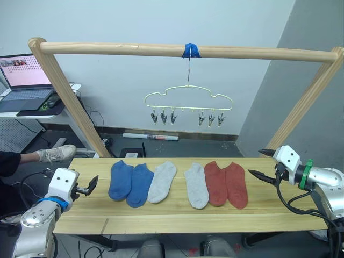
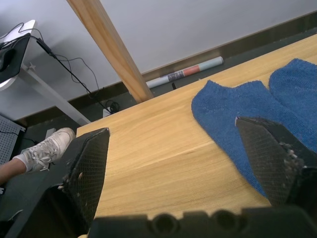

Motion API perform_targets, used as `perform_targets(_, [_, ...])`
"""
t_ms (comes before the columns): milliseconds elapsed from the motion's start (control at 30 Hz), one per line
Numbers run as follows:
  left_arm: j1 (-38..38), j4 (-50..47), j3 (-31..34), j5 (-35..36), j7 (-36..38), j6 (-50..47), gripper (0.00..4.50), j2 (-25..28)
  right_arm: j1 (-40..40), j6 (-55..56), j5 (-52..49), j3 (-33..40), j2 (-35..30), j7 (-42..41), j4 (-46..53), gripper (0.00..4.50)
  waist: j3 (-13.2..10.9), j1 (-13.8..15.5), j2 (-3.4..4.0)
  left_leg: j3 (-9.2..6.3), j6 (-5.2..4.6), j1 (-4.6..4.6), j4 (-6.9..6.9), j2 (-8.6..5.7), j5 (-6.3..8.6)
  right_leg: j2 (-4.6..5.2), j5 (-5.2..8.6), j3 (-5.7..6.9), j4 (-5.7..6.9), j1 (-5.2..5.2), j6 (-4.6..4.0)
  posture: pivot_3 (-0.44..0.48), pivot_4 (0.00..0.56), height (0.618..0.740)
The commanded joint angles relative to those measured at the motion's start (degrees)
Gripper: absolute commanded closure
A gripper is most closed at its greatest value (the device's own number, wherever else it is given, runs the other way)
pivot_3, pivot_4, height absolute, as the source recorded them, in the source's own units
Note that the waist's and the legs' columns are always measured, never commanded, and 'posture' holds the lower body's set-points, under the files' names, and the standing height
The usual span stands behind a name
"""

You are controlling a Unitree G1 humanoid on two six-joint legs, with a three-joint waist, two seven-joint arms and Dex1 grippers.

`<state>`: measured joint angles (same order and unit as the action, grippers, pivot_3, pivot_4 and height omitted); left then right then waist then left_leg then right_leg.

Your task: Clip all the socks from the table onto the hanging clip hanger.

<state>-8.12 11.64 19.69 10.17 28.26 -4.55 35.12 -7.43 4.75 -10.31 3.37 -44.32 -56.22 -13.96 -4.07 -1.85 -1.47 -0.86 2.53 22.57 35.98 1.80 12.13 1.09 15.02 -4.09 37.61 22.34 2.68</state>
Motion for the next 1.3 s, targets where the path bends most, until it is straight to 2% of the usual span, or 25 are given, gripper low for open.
perform_targets(33, [1.72,0.74,1.59,-0.35,-0.20,2.34,0.00,1.32,-0.77,0.78,-1.36,1.70,-0.44,-0.66,1.24,0.02,0.00,-0.01,0.00,0.00,0.00,0.00,0.00,0.00,0.00,0.00,0.00,0.00,0.00,0.00,0.00,-0.004,0.039,0.740])
perform_targets(367, [3.26,1.24,2.83,1.10,1.35,8.60,0.00,1.91,0.31,-0.07,-2.79,2.82,-0.48,-1.13,2.31,0.02,-0.08,-0.01,0.04,0.02,0.00,0.00,-0.01,0.00,0.00,0.00,0.00,0.00,0.00,0.00,0.00,-0.009,0.060,0.740])
perform_targets(700, [2.42,-1.99,3.34,3.97,2.82,8.00,0.00,1.16,0.76,-0.59,-4.48,3.72,-0.12,-2.00,3.94,0.02,-1.09,0.00,0.04,-0.01,0.00,-0.03,0.00,0.02,0.00,0.01,0.00,-0.01,0.01,0.01,0.00,-0.015,0.085,0.740])
perform_targets(867, [3.57,-5.99,2.03,6.23,2.20,4.36,0.00,-0.62,1.67,-0.91,-4.42,3.56,-0.05,-1.30,5.71,0.02,-1.89,-0.01,0.06,0.01,0.00,0.03,0.00,0.02,0.00,0.02,0.00,-0.01,0.00,-0.01,0.00,-0.033,0.108,0.740])
perform_targets(1133, [10.90,-16.27,-3.02,8.39,-0.59,-3.59,0.00,-6.38,3.69,-10.18,-10.23,3.39,2.11,1.67,22.63,0.02,-4.16,-0.15,-0.10,-0.08,-0.02,0.05,0.06,0.02,-0.01,-0.02,0.00,0.00,0.10,-0.03,0.02,-0.086,0.171,0.740])
perform_targets(1200, [11.74,-17.68,-3.14,8.42,-1.00,-4.62,0.00,-6.79,4.00,-13.15,-11.23,3.49,2.47,2.77,26.61,0.02,-4.99,-0.32,-0.10,-0.10,-0.02,0.05,0.08,0.02,-0.02,-0.04,-0.01,-0.01,0.14,-0.04,0.03,-0.094,0.182,0.740])
perform_targets(1300, [16.85,-17.78,-4.76,8.47,-3.17,-5.81,0.00,-9.33,2.17,-20.12,-14.74,1.84,3.53,5.30,36.09,0.02,-5.94,-0.86,-0.14,-0.13,-0.02,0.17,0.07,-0.01,-0.01,-0.04,0.08,-0.02,0.11,-0.01,0.18,-0.121,0.209,0.740])
